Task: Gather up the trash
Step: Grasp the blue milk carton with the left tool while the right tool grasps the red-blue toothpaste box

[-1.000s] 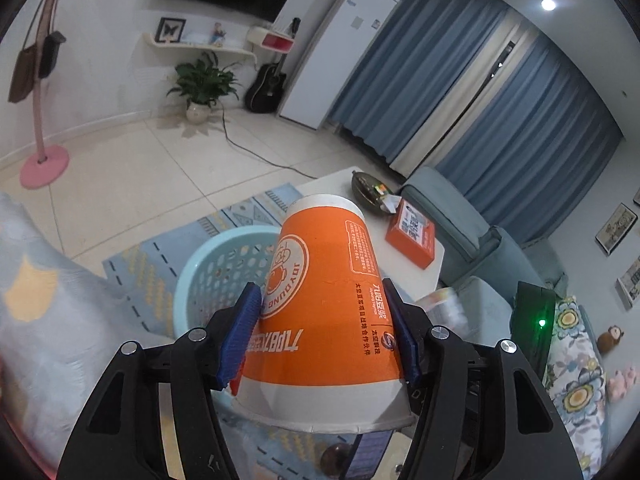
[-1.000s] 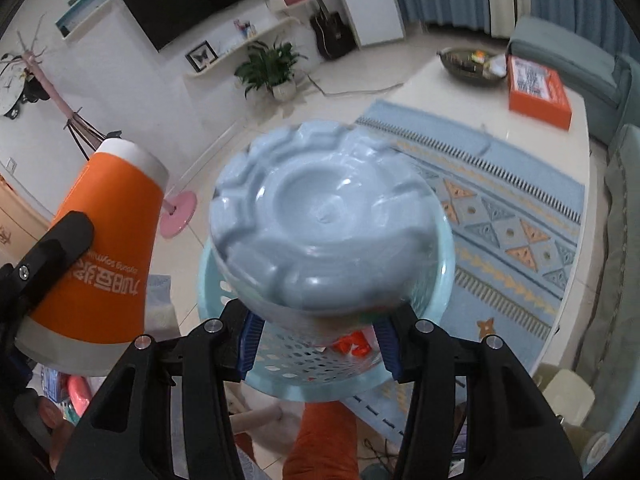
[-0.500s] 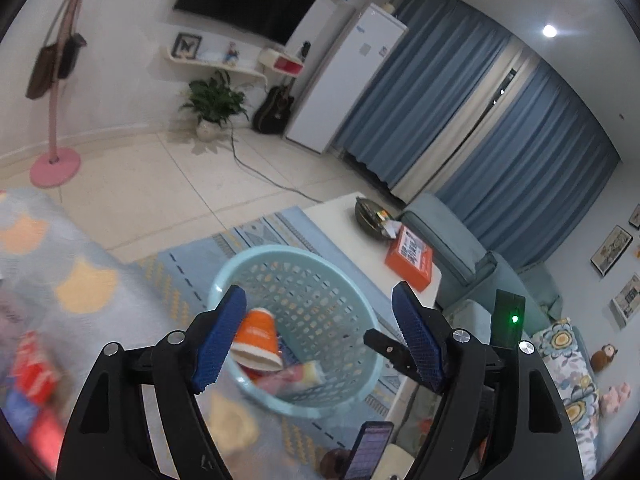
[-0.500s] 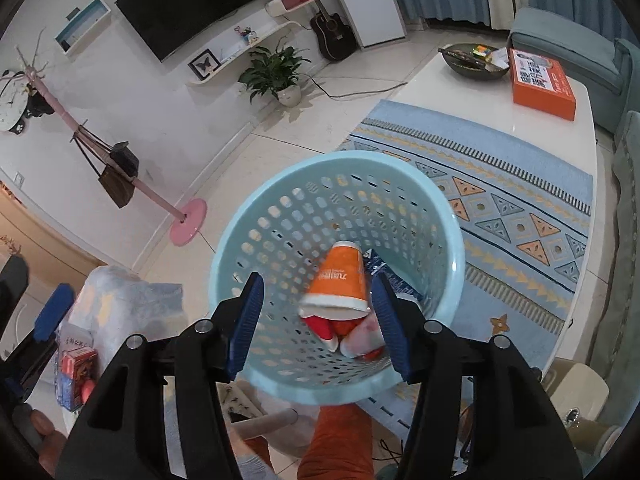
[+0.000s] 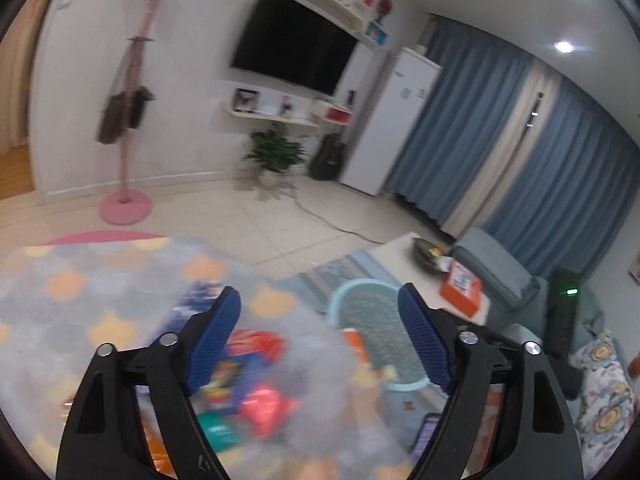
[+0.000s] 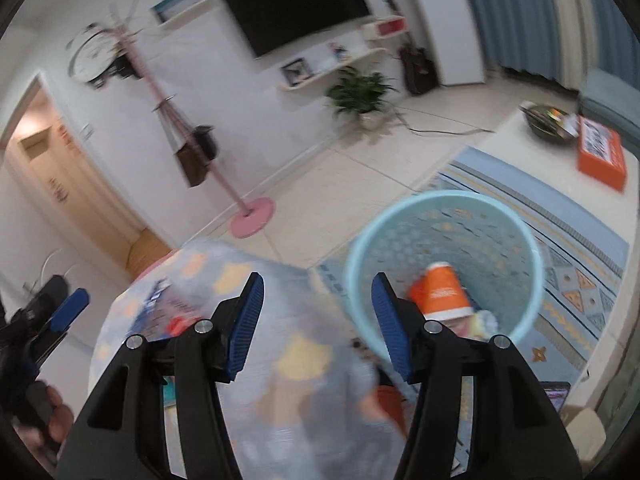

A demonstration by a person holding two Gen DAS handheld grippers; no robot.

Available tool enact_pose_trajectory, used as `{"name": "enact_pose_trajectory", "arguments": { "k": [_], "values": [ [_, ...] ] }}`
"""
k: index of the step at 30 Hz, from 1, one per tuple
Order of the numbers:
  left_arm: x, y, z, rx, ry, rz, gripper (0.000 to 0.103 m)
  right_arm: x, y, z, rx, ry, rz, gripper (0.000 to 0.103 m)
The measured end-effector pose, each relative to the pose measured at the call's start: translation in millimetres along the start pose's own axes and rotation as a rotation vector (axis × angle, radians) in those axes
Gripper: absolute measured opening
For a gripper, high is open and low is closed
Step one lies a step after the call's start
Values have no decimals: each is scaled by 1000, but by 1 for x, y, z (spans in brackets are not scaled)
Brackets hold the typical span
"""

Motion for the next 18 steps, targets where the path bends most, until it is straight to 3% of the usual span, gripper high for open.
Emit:
{"name": "enact_pose_trajectory", "arguments": {
  "k": [4, 8, 14, 18],
  "values": [
    [-49, -1, 6, -77, 35, -99, 84, -49, -6, 9, -27, 79, -62, 58],
    [-79, -21, 22, -185, 34, -123, 84, -86, -18, 19, -72, 130, -116, 58],
    [-97, -53, 43, -273, 13, -159, 81, -118, -38, 31, -146, 158, -147, 58],
    [-96, -68, 50, -320, -31, -186, 70, -121, -50, 36, -181, 157, -151, 58]
  ]
}}
Point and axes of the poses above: each gripper's, at about its wrist camera, not at the fingertips, and y roughly against the way its jaws point, x to its right, z to its underside, the point moved 5 cm from there along -y, roughly the way its jaws point, and after that the axes turned 4 degrees about -z, right-handed, at the moved point
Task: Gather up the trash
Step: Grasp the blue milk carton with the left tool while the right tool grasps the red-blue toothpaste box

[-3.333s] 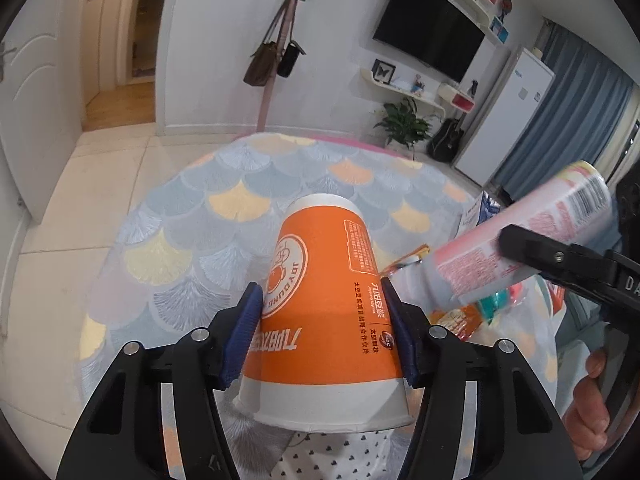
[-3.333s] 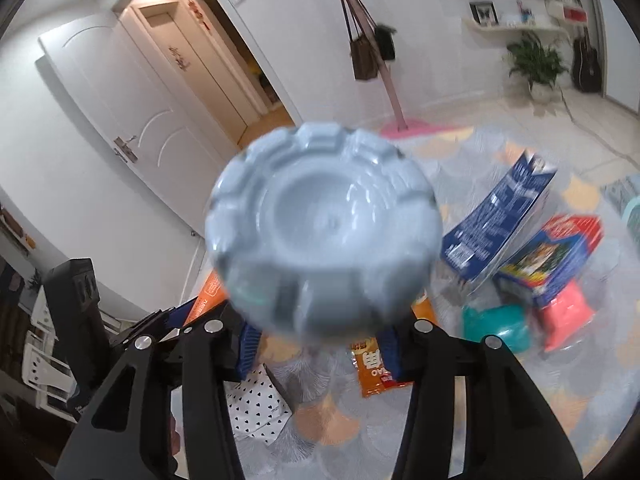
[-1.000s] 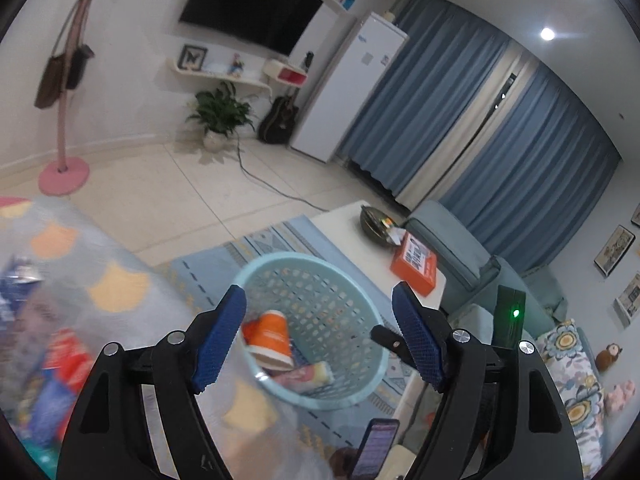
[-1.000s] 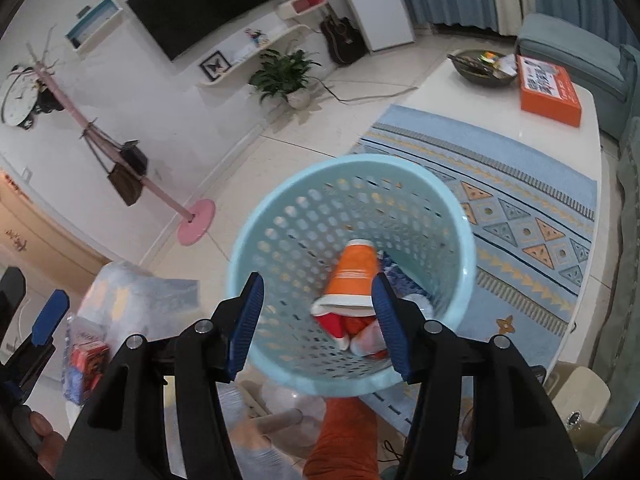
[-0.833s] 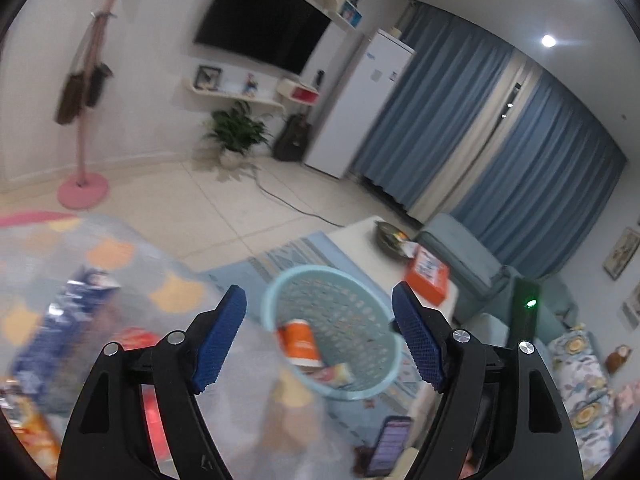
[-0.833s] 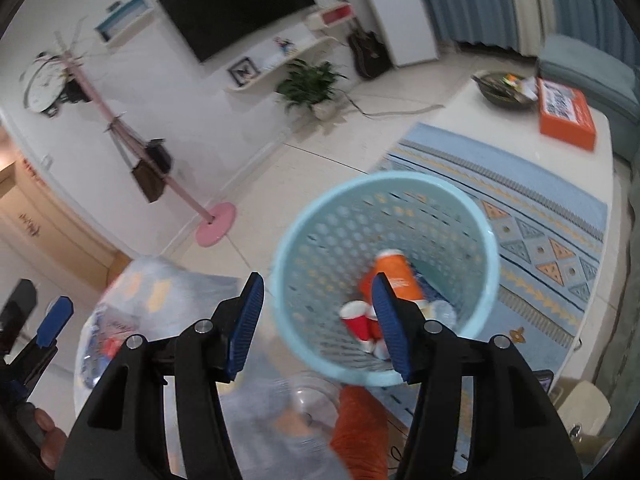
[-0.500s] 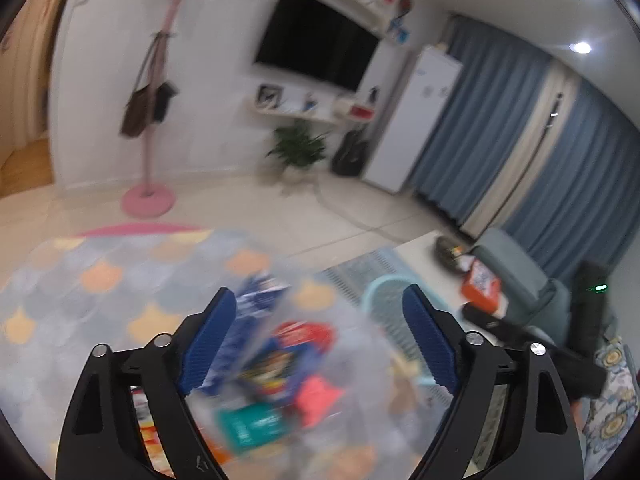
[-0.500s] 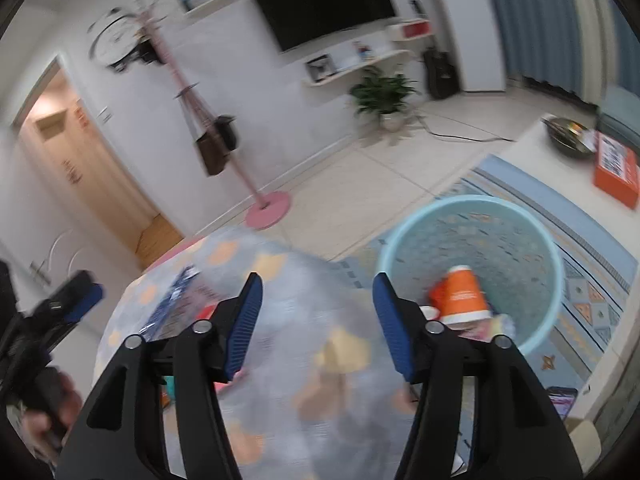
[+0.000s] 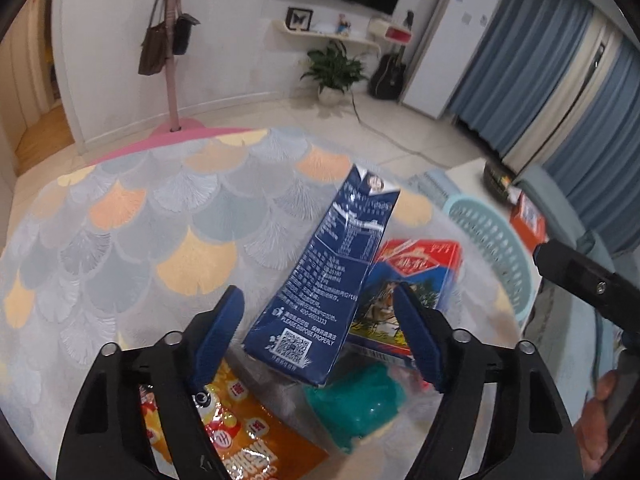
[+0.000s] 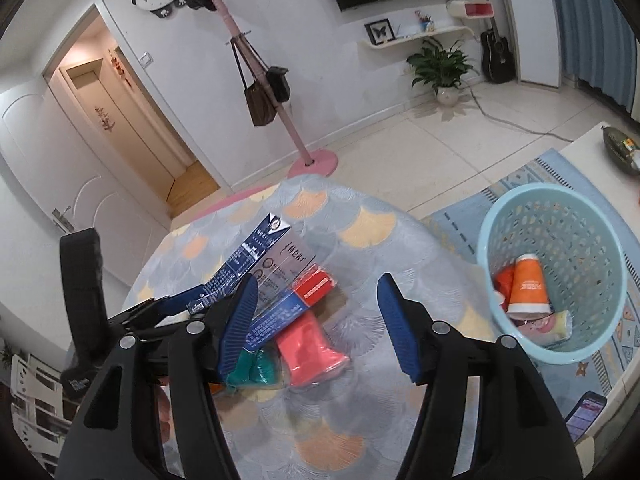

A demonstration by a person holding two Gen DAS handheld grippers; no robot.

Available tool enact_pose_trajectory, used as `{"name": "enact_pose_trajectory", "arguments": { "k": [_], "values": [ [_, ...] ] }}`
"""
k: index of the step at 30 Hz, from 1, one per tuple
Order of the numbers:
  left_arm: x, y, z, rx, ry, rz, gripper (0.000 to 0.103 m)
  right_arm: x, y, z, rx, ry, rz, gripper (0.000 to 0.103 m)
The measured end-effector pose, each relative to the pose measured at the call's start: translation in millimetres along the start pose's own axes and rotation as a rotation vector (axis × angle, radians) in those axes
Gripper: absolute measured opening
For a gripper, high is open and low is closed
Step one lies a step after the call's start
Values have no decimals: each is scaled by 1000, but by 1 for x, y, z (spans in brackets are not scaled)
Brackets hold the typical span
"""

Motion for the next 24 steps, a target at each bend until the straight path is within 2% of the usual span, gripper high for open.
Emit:
{"name": "enact_pose_trajectory", "arguments": {
  "k": [3, 6, 14, 19, 24],
  "values": [
    [2, -6, 2, -9, -18, -27, 49, -2, -14, 2, -31, -18, -9, 58],
    [-1, -2, 4, 13, 5, 4, 42, -2, -30, 6, -67, -47, -21, 58],
    [-18, 28, 8, 106, 71, 15, 38, 5, -60, 11, -122, -85, 17, 58],
    [-30, 52, 10, 159, 119, 20, 37, 9, -75, 17, -165, -127, -6, 58],
    [-39, 63, 12, 175, 138, 18, 37, 4, -89, 17, -194, -154, -25, 58]
  ]
}}
Point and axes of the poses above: each gripper's, at about its wrist camera, not at the fingertips, and y roughly against the way its jaws point, x to its right, z to its underside, the point moved 5 cm from there along -y, roughly the way its jaws point, and after that the axes turned 4 degrees about -z, right-handed, at the moved point
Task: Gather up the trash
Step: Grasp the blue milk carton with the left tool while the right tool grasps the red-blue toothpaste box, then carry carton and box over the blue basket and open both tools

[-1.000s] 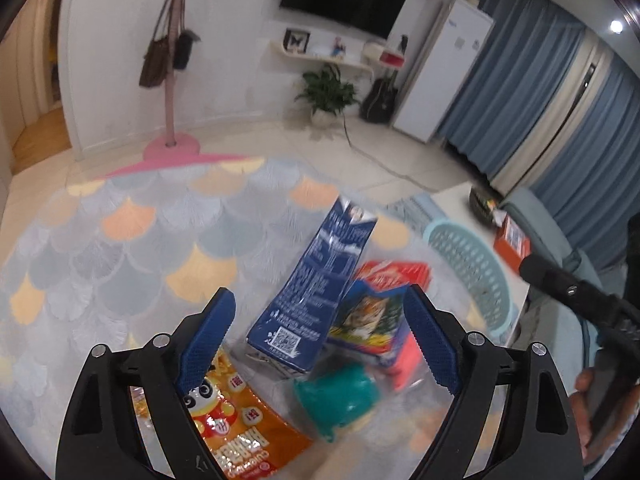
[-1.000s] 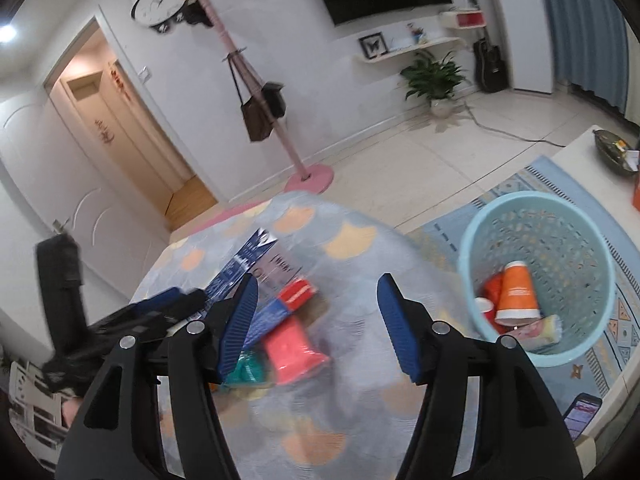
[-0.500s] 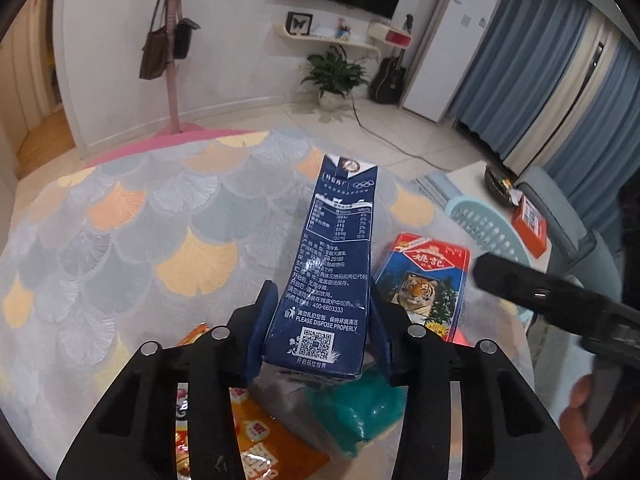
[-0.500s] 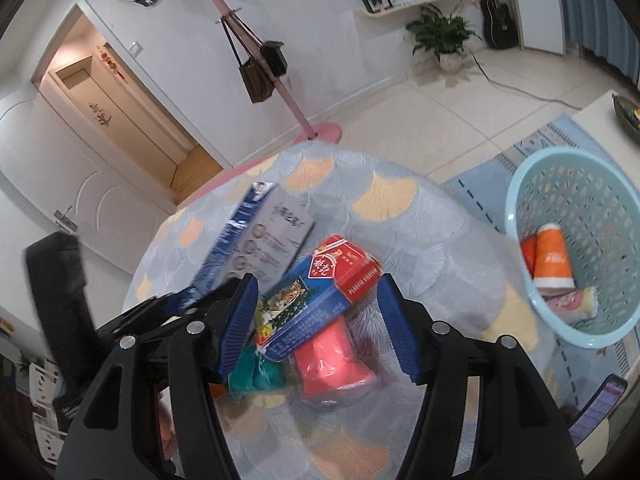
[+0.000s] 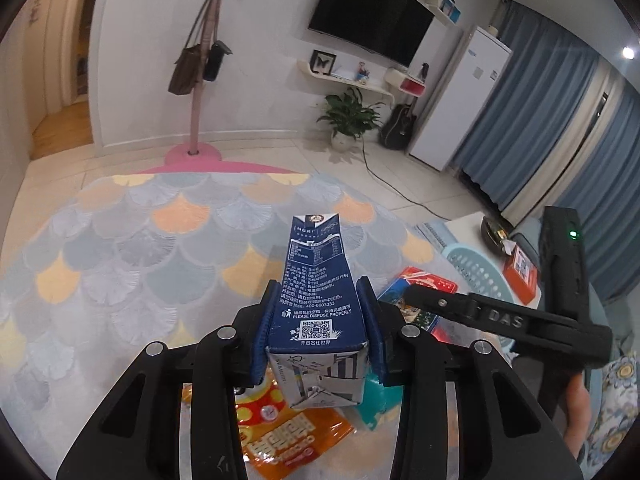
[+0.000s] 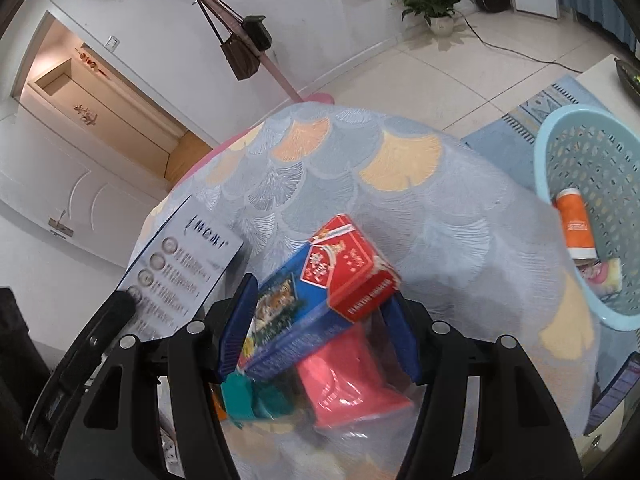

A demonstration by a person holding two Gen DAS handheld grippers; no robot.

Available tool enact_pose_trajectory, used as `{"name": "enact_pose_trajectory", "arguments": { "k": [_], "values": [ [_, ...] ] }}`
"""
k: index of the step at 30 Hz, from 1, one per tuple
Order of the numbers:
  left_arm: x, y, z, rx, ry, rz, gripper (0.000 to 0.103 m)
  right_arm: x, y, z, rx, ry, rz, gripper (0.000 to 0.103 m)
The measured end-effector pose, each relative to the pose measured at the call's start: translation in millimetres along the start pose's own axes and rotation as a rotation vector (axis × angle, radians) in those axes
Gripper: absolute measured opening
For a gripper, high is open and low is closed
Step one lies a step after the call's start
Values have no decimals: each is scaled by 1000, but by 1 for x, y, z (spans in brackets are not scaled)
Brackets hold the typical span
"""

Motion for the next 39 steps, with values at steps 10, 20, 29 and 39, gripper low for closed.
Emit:
{"name": "enact_pose_trajectory", "arguments": {
  "k": [10, 20, 29, 39],
  "values": [
    [-5, 10, 2, 28, 8, 6, 37, -46, -2, 7, 33, 189, 19, 15],
    [14, 50, -14, 138, -20, 63, 36, -67, 62, 3, 201, 290, 46, 15],
    [83, 79, -40, 256, -81, 180, 36, -28, 141, -13, 375, 274, 111, 15],
    [181, 42, -51, 235, -144, 291, 37, 83, 202, -38, 463, 107, 200, 15]
  ]
}}
Point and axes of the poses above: each gripper's, at about its wrist camera, not at the fingertips, and y roughly against the way its jaws point, x to its right, z to its underside, the point moved 5 cm from there along -y, roughly the way its jaws point, and after that the axes turned 4 degrees about -z, right-handed, at the moved point
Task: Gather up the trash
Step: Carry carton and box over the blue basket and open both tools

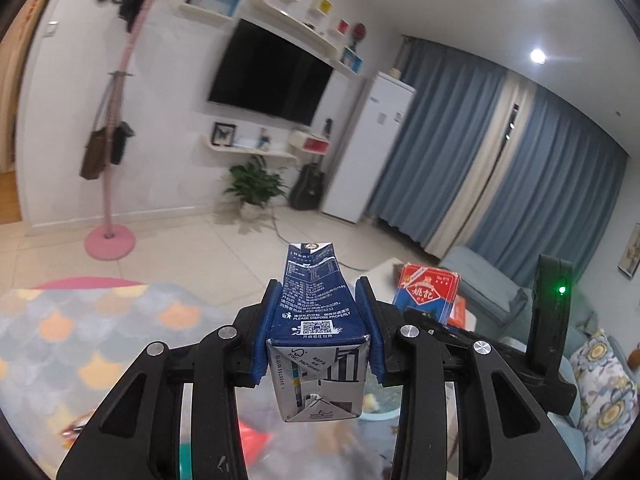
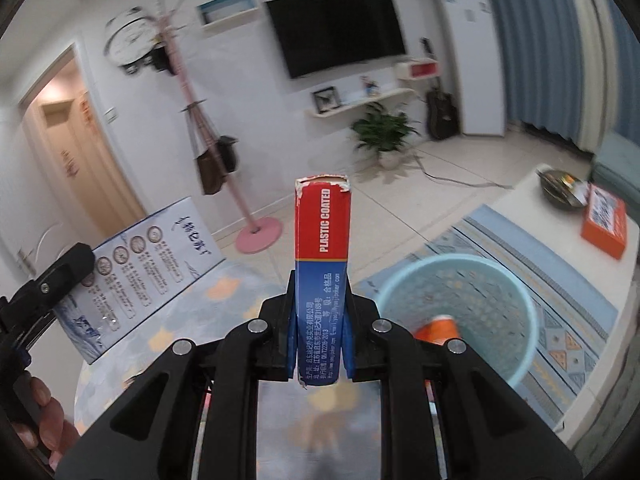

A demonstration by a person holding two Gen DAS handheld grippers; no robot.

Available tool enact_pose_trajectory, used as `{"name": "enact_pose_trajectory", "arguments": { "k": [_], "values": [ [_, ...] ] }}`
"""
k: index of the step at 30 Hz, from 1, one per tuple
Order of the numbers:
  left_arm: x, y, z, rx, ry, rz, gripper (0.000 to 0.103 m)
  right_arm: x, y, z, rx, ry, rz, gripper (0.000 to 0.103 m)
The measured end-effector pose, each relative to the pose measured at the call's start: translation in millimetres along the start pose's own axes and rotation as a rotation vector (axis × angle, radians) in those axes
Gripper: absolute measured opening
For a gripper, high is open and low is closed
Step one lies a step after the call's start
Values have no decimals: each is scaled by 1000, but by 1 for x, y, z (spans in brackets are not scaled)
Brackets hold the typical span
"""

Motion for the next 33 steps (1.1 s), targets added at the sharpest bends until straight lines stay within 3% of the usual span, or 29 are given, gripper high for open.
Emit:
{"name": "enact_pose_trajectory", "arguments": {
  "k": [7, 13, 19, 25, 26, 27, 28, 29, 33],
  "values": [
    [45, -77, 28, -123, -28, 44, 37, 88, -24, 14, -85, -146, 80, 15],
    [65, -139, 65, -236, -47, 50, 37, 144, -52, 39, -176, -199, 160, 15],
    [69, -189, 92, -343, -48, 50, 37, 181, -71, 64, -237, -256, 205, 15],
    [74, -209, 100, -381, -64, 43, 40, 200, -86, 72, -274, -293, 207, 17],
    [74, -208, 101, -380, -65, 41, 44, 201, -88, 74, -282, -301, 200, 20],
    [79, -208, 100, -376, -67, 39, 52, 203, -89, 75, -288, -312, 192, 32],
    [79, -205, 100, -368, -72, 37, 55, 204, -89, 75, -286, -319, 190, 51],
    [80, -201, 99, -360, -81, 33, 56, 205, -87, 75, -278, -324, 195, 58],
    [76, -185, 93, -334, -54, 44, 62, 203, -77, 71, -243, -327, 204, 60]
  ]
}}
Point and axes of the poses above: each gripper's, at about its wrist camera, not at the fingertips, and y roughly against the way its jaws point, x to its right, z to its underside, the point moved 5 cm from there along -y, roughly the way its jaws point, and after that the axes turned 4 degrees about -z, right-handed, at the moved point
